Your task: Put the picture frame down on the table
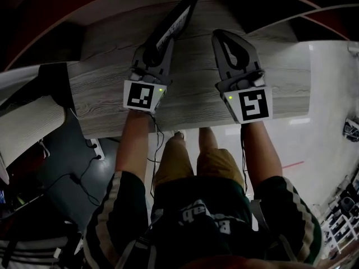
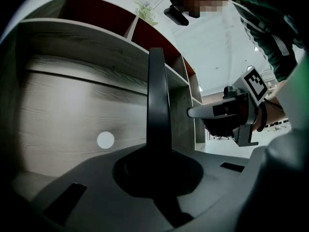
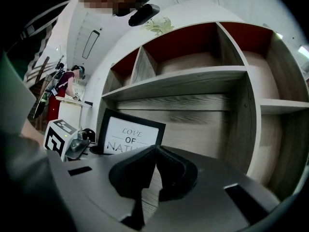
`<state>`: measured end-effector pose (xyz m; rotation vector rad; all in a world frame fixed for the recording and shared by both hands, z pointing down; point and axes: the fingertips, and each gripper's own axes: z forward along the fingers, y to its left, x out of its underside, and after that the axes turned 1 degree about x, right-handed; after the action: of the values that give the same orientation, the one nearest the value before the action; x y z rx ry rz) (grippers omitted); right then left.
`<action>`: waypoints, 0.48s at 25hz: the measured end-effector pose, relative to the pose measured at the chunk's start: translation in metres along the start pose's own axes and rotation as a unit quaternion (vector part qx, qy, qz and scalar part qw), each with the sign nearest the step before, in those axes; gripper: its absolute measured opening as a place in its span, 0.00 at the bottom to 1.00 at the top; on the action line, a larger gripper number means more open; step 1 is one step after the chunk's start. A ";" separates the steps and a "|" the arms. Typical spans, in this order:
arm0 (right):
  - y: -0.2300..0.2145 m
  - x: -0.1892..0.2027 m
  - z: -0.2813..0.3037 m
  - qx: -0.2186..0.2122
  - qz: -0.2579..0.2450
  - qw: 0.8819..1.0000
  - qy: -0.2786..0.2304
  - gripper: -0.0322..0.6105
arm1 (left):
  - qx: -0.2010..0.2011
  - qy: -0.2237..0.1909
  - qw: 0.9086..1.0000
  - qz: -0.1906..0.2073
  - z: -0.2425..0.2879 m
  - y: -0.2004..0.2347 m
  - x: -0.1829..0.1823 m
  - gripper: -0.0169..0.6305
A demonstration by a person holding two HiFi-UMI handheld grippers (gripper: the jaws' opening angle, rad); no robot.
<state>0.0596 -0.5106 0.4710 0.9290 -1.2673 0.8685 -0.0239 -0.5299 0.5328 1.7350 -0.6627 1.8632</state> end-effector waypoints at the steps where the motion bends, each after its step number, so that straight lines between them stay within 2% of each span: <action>1: -0.002 0.003 0.001 0.000 0.000 1.000 0.000 0.11 | 0.004 -0.003 1.000 0.001 0.006 0.001 0.002 0.07; 6: -0.016 0.023 -0.008 0.008 0.006 1.000 0.008 0.11 | 0.026 -0.001 0.999 0.026 0.032 -0.002 0.019 0.07; 12: -0.033 0.042 -0.016 0.015 0.003 1.000 0.021 0.11 | 0.046 0.000 0.998 0.035 0.064 -0.004 0.027 0.07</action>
<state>0.1006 -0.5071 0.5094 0.9257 -1.2254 0.9091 0.0251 -0.5677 0.5642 1.7898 -0.6560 1.9696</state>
